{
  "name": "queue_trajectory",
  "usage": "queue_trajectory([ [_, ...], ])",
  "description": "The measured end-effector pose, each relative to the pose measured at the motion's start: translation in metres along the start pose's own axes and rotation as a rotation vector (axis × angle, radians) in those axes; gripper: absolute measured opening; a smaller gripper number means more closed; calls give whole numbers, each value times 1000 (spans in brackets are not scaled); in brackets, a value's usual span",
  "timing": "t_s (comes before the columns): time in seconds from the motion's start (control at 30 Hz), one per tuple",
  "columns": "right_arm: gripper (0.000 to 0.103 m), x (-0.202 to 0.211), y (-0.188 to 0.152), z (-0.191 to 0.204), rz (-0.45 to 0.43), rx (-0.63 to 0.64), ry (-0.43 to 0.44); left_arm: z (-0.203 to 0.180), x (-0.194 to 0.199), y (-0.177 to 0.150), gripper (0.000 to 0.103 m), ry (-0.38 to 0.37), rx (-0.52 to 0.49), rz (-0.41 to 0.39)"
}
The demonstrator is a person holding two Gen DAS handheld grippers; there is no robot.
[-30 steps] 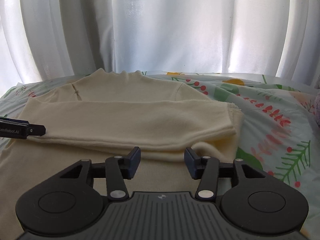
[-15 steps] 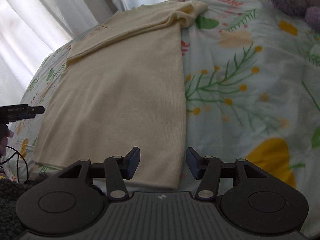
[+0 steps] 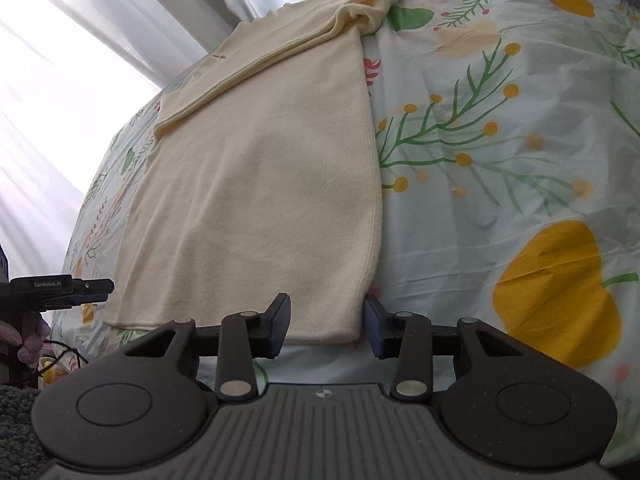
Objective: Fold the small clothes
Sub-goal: 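Grasp the sweater hem with both tools, then lift the hem with both tools and fold it up toward the collar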
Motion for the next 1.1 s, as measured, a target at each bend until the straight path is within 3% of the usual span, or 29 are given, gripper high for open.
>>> queue_trajectory([
  [0.13, 35, -2, -1, 1, 6, 7, 7, 4, -2, -7, 34, -16, 7, 19],
  [0.2, 26, -4, -1, 0, 13, 7, 5, 4, -3, -8, 14, -33, 9, 34],
  [0.3, 12, -7, -2, 0, 27, 14, -4, 3, -3, -8, 11, -39, -11, 45],
  [0.47, 6, -4, 1, 2, -9, -3, 18, 0, 7, -2, 8, -126, 13, 14],
  [0.63, 6, 6, 28, 8, -127, -21, 59, -12, 39, 29, 8, -251, 39, -125],
  [0.73, 6, 5, 57, 17, -204, 10, 42, -23, 50, 59, 8, -279, 43, -229],
  [0.83, 6, 0, 91, 26, -291, 79, -17, -33, 48, 94, 8, -256, 48, -318],
  [0.97, 6, -18, 133, 29, -367, 157, -159, -48, 30, 129, 8, -156, 9, -400],
  [1.1, 6, -40, 153, 29, -428, 243, -304, -50, -5, 147, 9, -106, 16, -391],
])
Point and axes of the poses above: each gripper's, at about its wrist camera, not at the fingertips, and x roughly against the way its jaws point, z to its left, y to its top, the point moved 3 cm from there along -x, roughly the way its jaws point, and after that the axes turned 8 degrees about x, right-handed, at the moved point
